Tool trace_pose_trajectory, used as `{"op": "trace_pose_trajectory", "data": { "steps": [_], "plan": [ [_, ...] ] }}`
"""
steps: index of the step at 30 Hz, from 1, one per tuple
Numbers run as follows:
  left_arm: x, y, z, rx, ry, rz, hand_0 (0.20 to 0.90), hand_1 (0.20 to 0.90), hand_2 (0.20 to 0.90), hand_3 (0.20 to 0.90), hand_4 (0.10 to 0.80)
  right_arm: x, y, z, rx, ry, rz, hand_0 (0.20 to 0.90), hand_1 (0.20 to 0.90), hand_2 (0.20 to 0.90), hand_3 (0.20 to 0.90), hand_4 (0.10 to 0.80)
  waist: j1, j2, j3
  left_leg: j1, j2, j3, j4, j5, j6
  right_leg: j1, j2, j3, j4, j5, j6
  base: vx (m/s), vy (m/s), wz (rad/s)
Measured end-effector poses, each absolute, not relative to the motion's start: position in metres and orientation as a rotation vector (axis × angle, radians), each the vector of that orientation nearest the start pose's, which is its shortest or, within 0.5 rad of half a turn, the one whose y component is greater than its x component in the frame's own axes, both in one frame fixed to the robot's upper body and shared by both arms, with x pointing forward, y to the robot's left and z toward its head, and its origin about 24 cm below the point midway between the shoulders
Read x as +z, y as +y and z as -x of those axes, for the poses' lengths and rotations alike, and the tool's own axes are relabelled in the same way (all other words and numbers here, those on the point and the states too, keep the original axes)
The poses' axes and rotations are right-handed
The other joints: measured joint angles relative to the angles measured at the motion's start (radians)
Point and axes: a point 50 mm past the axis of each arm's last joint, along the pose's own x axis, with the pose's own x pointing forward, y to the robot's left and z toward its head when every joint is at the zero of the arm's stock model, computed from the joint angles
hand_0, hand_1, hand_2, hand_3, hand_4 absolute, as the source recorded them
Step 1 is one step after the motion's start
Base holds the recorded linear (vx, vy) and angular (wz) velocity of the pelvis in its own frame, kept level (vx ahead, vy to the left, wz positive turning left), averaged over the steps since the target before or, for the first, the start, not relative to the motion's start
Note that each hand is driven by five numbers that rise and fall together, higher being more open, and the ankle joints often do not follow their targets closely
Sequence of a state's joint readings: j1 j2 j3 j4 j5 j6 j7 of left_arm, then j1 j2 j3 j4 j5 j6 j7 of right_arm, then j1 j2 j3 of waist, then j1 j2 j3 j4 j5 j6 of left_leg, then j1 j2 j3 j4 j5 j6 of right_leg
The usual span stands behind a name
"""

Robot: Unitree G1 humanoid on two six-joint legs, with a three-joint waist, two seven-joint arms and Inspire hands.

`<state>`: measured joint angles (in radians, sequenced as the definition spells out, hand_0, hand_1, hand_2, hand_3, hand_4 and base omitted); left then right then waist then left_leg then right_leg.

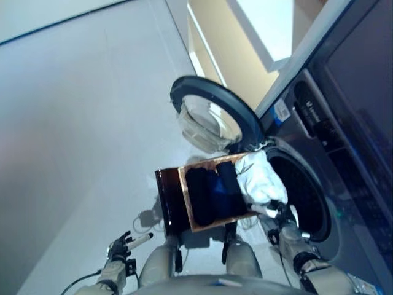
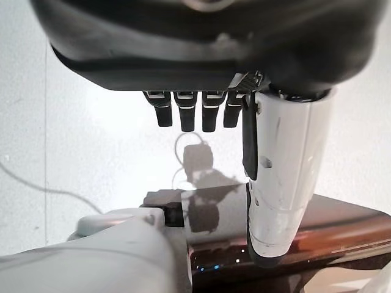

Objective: Pick up the clothes and place them into the washing machine

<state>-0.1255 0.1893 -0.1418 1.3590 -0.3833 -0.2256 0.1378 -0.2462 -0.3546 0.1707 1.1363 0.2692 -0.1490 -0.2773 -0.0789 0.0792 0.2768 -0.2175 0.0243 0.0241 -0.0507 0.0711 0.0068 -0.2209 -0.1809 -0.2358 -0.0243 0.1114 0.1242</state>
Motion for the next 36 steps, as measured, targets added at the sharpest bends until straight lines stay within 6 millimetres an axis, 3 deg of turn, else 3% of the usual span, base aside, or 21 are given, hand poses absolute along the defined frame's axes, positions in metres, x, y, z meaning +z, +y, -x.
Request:
{"op": "trace_pose_trajectory", "data": {
  "steps": [6,16,29,36],
  "plan": [
    [-0.147,0.225,-0.141,0.361,0.951,-0.041,0.9,0.9,0.9,0.9,0.8,-0.081,-0.268,-0.229,-0.364,0.631,0.43,0.9,0.9,0.9,0.9,0.8,-0.016,-0.017,0.019,0.001,-0.005,0.028,-0.027,0.01,0.009,-0.003,-0.002,0.005,-0.031,0.01,0.009,-0.012,0.003,-0.03],
    [-0.14,0.224,-0.159,0.344,0.896,-0.059,0.9,0.9,0.9,0.9,0.8,-0.063,-0.29,-0.245,-0.391,0.614,0.543,0.9,0.9,0.9,0.9,0.8,-0.014,-0.012,0.053,0.002,-0.005,0.027,-0.027,0.011,0.008,0.003,-0.001,0.002,-0.035,0.011,0.009,0.004,0.001,0.01],
    [-0.14,0.225,-0.159,0.354,0.897,-0.053,0.9,0.9,0.9,0.9,0.8,-0.078,-0.259,-0.23,-0.305,0.591,0.439,0.9,0.9,0.9,0.9,0.8,-0.021,-0.024,0.063,0.082,-0.005,0.034,-0.029,0.005,0.004,0.087,0.001,0.006,-0.048,0.015,0.011,0.033,0.041,-0.01],
    [-0.142,0.228,-0.151,0.358,0.918,-0.065,0.9,0.9,0.9,0.9,0.8,-0.08,-0.248,-0.222,-0.266,0.569,0.398,0.9,0.9,0.9,0.9,0.8,-0.036,-0.073,0.038,0.113,-0.005,0.047,-0.029,-0.001,0.01,0.11,0.0,0.019,-0.048,0.018,0.008,0.018,0.052,-0.06]
  ]
}}
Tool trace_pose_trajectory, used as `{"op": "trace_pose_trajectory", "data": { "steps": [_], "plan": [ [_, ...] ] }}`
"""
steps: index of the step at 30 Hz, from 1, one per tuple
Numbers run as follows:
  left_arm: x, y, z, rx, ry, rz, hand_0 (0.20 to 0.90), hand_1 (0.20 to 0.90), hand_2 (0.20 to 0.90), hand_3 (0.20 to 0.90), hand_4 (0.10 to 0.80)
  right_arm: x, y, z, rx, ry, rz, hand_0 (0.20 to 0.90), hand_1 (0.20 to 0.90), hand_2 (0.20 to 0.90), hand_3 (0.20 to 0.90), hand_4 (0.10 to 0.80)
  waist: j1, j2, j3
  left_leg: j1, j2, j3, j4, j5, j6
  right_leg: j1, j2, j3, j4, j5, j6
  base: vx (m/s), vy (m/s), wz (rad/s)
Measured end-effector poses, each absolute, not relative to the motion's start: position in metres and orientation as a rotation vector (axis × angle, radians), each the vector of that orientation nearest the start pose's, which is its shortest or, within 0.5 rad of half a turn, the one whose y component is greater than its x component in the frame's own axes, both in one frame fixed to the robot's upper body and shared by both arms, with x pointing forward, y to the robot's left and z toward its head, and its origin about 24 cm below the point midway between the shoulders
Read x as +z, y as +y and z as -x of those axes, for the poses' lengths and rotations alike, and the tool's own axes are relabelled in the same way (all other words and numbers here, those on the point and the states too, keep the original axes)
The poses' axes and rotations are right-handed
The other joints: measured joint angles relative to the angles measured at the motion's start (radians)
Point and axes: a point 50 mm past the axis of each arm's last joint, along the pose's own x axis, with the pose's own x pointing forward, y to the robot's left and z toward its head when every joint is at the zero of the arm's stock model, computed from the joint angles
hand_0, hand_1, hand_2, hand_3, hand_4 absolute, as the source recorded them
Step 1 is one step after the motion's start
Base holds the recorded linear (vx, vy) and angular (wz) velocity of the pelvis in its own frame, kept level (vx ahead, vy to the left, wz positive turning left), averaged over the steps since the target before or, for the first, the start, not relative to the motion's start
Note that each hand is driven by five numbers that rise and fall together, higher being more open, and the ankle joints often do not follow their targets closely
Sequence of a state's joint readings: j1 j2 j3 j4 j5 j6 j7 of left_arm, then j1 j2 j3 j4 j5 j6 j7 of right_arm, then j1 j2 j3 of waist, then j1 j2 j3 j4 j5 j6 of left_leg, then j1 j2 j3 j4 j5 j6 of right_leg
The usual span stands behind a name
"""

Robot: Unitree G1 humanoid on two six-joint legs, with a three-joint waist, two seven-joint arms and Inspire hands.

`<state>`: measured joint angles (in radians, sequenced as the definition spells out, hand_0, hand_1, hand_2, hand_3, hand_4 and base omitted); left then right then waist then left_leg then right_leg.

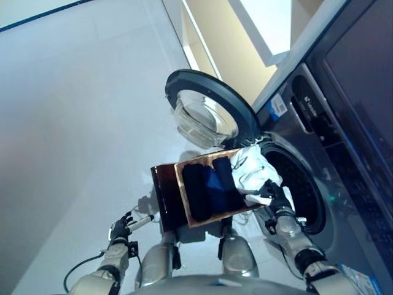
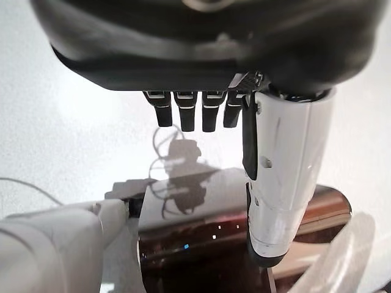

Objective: Pick up the clothes and place them into the washing machine

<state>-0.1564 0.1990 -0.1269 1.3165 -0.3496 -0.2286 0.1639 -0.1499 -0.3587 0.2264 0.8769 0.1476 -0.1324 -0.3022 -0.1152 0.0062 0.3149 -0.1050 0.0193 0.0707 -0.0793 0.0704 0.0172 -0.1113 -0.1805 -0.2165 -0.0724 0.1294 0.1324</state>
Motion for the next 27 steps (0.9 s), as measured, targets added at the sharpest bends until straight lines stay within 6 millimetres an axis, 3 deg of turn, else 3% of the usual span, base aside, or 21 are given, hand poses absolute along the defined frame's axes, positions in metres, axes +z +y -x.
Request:
{"op": "trace_pose_trajectory", "data": {
  "steps": [4,9,18,27],
  "plan": [
    [-0.144,0.238,-0.14,0.393,0.939,-0.07,0.9,0.9,0.9,0.9,0.8,-0.062,-0.237,-0.225,-0.253,0.441,0.336,0.9,0.9,0.9,0.9,0.8,-0.013,-0.042,-0.032,0.015,0.0,0.018,0.0,-0.008,0.001,0.001,-0.002,0.019,0.001,0.001,0.001,0.011,0.049,-0.16],
    [-0.143,0.245,-0.138,0.41,0.943,-0.095,0.9,0.9,0.9,0.9,0.8,-0.052,-0.242,-0.228,-0.288,0.385,0.345,0.9,0.9,0.9,0.9,0.8,-0.008,-0.073,-0.063,0.025,-0.001,0.03,0.0,-0.009,0.002,0.003,-0.003,0.033,0.007,0.002,0.003,0.006,0.009,-0.05],
    [-0.149,0.245,-0.12,0.415,1.003,-0.105,0.9,0.9,0.9,0.9,0.8,-0.061,-0.247,-0.223,-0.313,0.432,0.414,0.9,0.9,0.9,0.9,0.8,-0.003,-0.031,-0.088,0.025,-0.003,0.029,-0.001,-0.014,0.003,0.005,-0.004,0.036,0.003,0.002,0.004,-0.001,-0.001,-0.01],
    [-0.149,0.244,-0.123,0.398,1.003,-0.116,0.9,0.9,0.9,0.9,0.8,-0.093,-0.261,-0.212,-0.326,0.673,0.479,0.9,0.9,0.9,0.9,0.8,0.026,-0.01,-0.092,-0.062,-0.006,0.004,0.012,0.0,0.005,-0.059,-0.006,0.009,0.001,0.003,0.004,-0.047,-0.03,0.1]
  ]
}}
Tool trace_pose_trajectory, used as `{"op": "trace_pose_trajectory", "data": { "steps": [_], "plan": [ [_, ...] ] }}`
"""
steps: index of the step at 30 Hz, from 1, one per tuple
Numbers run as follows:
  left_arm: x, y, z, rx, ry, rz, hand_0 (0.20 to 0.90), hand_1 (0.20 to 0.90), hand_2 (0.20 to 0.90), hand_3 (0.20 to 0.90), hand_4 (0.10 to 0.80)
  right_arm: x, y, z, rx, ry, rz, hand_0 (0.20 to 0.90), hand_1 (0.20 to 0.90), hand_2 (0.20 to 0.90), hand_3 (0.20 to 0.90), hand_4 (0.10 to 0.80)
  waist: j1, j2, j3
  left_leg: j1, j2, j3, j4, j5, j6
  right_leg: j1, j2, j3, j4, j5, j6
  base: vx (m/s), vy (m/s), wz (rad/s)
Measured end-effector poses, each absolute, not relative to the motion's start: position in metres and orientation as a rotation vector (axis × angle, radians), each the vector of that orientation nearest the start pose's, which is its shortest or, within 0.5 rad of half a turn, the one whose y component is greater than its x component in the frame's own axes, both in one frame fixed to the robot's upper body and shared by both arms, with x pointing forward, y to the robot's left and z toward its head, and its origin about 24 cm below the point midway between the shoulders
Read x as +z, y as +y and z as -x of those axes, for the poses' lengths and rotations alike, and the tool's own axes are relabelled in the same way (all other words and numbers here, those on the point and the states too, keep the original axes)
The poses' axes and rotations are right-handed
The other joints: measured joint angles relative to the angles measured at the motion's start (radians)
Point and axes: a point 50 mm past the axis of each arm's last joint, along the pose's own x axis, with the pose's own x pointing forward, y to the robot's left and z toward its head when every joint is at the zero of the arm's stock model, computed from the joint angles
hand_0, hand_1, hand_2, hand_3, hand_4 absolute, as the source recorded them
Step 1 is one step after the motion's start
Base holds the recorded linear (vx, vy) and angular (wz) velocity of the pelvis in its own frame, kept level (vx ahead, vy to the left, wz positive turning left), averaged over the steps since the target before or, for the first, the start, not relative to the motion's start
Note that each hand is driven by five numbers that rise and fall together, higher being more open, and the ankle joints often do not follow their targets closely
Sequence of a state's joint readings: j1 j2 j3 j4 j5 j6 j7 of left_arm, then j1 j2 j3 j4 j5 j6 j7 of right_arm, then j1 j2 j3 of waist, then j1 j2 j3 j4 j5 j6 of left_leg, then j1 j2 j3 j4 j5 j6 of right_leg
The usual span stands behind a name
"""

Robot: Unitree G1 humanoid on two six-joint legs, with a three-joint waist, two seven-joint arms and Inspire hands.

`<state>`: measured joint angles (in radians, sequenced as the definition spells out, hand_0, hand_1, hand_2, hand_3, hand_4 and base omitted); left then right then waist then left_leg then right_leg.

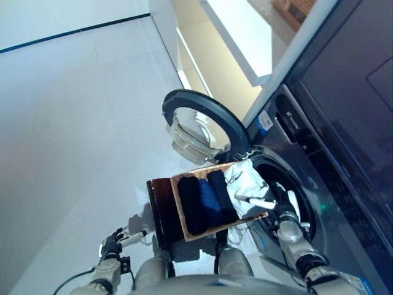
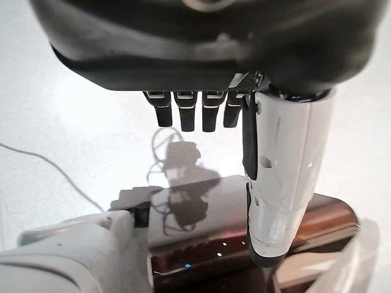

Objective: Pick up the clothes and place them into the washing machine

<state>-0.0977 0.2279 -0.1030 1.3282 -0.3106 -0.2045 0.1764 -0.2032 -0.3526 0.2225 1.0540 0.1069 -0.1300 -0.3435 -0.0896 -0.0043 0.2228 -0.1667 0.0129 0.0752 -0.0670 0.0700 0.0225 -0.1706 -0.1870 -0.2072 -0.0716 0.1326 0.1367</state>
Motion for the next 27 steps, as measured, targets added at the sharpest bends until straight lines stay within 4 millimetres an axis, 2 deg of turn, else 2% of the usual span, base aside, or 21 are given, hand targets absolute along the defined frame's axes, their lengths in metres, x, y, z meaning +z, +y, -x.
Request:
{"op": "trace_pose_trajectory", "data": {
  "steps": [3,6,12,18,27],
  "plan": [
    [-0.149,0.244,-0.121,0.4,1.012,-0.118,0.9,0.9,0.9,0.9,0.8,-0.093,-0.263,-0.216,-0.337,0.689,0.472,0.9,0.9,0.9,0.9,0.8,0.009,0.01,0.005,-0.012,-0.003,0.0,-0.003,0.001,0.0,-0.014,-0.003,0.0,0.0,0.0,0.001,-0.029,-0.017,0.01],
    [-0.147,0.243,-0.13,0.384,0.991,-0.122,0.9,0.9,0.9,0.9,0.8,-0.088,-0.274,-0.222,-0.357,0.694,0.485,0.9,0.9,0.9,0.9,0.8,0.024,0.028,0.027,-0.024,-0.008,-0.001,-0.003,0.002,0.001,-0.024,-0.008,-0.001,-0.002,0.002,0.004,0.004,-0.021,0.03],
    [-0.145,0.242,-0.134,0.37,0.965,-0.135,0.9,0.9,0.9,0.9,0.8,-0.078,-0.285,-0.231,-0.383,0.682,0.51,0.9,0.9,0.9,0.9,0.8,0.027,0.053,0.046,-0.048,-0.011,-0.025,-0.004,0.004,0.001,-0.031,-0.01,-0.031,-0.004,-0.001,0.005,0.004,-0.023,0.12],
    [-0.144,0.242,-0.137,0.367,0.958,-0.135,0.9,0.9,0.9,0.9,0.8,-0.067,-0.292,-0.241,-0.391,0.644,0.538,0.9,0.9,0.9,0.9,0.8,0.028,0.047,0.061,-0.049,-0.012,-0.025,-0.003,0.005,0.0,-0.028,-0.011,-0.037,-0.004,-0.002,0.006,-0.004,-0.002,0.03],
    [-0.142,0.242,-0.144,0.365,0.936,-0.133,0.9,0.9,0.9,0.9,0.8,-0.047,-0.286,-0.259,-0.354,0.517,0.564,0.9,0.9,0.9,0.9,0.8,0.022,0.019,0.101,-0.029,-0.012,-0.023,-0.004,0.009,-0.001,-0.011,-0.011,-0.035,-0.003,-0.001,0.007,0.0,0.0,0.0]
  ]
}}
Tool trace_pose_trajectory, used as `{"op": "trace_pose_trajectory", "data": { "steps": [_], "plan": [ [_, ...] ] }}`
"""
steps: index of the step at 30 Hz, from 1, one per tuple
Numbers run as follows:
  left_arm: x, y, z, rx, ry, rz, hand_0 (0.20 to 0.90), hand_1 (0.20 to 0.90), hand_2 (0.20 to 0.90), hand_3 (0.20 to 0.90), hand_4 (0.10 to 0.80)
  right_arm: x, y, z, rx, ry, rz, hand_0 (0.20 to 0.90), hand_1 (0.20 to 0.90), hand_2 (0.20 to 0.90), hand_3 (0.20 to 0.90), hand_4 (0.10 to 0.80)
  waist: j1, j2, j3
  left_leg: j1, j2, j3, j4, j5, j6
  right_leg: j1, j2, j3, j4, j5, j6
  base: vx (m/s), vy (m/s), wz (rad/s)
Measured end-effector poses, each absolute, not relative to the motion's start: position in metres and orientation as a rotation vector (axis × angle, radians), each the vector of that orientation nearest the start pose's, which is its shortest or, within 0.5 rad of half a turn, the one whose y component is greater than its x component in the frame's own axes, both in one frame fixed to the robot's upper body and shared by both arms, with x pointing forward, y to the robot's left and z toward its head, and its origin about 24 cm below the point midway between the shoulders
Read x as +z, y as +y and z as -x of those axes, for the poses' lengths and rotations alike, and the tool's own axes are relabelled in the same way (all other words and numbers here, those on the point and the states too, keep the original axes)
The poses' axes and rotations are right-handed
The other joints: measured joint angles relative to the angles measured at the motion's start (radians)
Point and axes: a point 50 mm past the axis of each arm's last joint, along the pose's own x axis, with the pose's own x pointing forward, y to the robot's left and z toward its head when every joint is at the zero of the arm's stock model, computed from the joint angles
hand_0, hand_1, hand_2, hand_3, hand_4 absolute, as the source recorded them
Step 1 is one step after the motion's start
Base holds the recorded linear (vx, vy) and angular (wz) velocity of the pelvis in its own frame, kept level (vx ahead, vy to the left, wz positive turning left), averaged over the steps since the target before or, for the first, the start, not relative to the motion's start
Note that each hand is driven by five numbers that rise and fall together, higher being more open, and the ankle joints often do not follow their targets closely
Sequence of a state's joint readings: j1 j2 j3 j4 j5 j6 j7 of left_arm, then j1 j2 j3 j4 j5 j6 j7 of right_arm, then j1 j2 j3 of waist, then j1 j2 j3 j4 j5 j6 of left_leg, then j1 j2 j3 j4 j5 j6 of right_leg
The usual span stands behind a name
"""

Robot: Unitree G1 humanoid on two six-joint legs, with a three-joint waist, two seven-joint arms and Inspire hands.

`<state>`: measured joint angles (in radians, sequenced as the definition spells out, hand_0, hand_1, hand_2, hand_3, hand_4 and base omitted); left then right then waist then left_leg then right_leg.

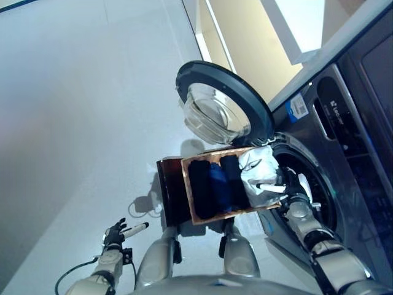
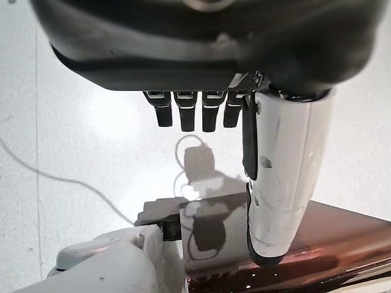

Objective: Pick up the clothes and place them into the washing machine

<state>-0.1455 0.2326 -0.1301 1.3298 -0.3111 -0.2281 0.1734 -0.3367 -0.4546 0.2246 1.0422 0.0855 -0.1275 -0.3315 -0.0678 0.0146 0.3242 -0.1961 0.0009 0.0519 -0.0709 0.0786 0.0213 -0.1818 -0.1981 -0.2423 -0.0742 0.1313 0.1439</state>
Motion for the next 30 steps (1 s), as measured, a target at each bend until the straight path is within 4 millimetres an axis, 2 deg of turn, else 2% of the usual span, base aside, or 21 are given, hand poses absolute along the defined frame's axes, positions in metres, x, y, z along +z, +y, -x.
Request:
{"op": "trace_pose_trajectory", "data": {
  "steps": [5,12,16,21,24,27,30],
  "plan": [
    [-0.138,0.241,-0.154,0.361,0.906,-0.129,0.9,0.9,0.9,0.9,0.8,-0.036,-0.274,-0.268,-0.297,0.429,0.62,0.9,0.9,0.9,0.9,0.8,0.0,-0.027,0.016,0.002,0.0,0.005,0.001,0.0,0.0,-0.001,0.0,0.007,0.003,0.001,0.0,-0.038,0.024,-0.02],
    [-0.135,0.243,-0.159,0.359,0.885,-0.134,0.9,0.9,0.9,0.9,0.8,-0.038,-0.278,-0.268,-0.308,0.449,0.709,0.9,0.9,0.9,0.9,0.8,0.003,-0.032,0.02,-0.004,-0.003,0.006,0.002,0.0,0.0,-0.009,-0.004,0.01,0.004,0.001,0.001,-0.049,0.017,-0.01],
    [-0.132,0.248,-0.163,0.369,0.874,-0.148,0.9,0.9,0.9,0.9,0.8,-0.043,-0.288,-0.267,-0.344,0.531,0.746,0.9,0.9,0.9,0.9,0.8,0.007,-0.021,0.029,-0.035,-0.005,0.008,0.011,0.0,0.0,-0.041,-0.007,0.014,0.017,0.0,0.001,-0.05,0.015,0.0],
    [-0.13,0.246,-0.168,0.361,0.857,-0.146,0.9,0.9,0.9,0.9,0.8,-0.048,-0.303,-0.261,-0.384,0.638,0.782,0.9,0.9,0.9,0.9,0.8,0.026,0.015,0.053,-0.073,-0.017,0.006,0.033,0.0,0.0,-0.067,-0.021,0.011,0.02,0.003,0.005,-0.023,0.007,0.05],
    [-0.13,0.247,-0.168,0.364,0.857,-0.145,0.9,0.9,0.9,0.9,0.8,-0.043,-0.303,-0.266,-0.398,0.618,0.756,0.9,0.9,0.9,0.9,0.8,0.029,0.033,0.069,-0.08,-0.02,0.006,0.033,0.0,0.0,-0.075,-0.024,0.01,0.023,0.004,0.006,-0.011,0.009,0.01],
    [-0.129,0.247,-0.169,0.372,0.843,-0.133,0.9,0.9,0.9,0.9,0.8,-0.035,-0.301,-0.275,-0.424,0.56,0.621,0.9,0.9,0.9,0.9,0.8,0.028,0.038,0.071,-0.109,-0.02,0.008,0.036,0.001,0.002,-0.111,-0.026,0.015,0.038,0.004,0.006,0.0,0.0,0.0],
    [-0.129,0.246,-0.169,0.365,0.841,-0.13,0.9,0.9,0.9,0.9,0.8,-0.03,-0.304,-0.278,-0.427,0.541,0.628,0.9,0.9,0.9,0.9,0.8,0.031,0.039,0.071,-0.131,-0.024,0.009,0.039,0.004,0.006,-0.143,-0.031,0.019,0.055,0.001,0.007,0.0,0.0,0.0]
  ]
}}
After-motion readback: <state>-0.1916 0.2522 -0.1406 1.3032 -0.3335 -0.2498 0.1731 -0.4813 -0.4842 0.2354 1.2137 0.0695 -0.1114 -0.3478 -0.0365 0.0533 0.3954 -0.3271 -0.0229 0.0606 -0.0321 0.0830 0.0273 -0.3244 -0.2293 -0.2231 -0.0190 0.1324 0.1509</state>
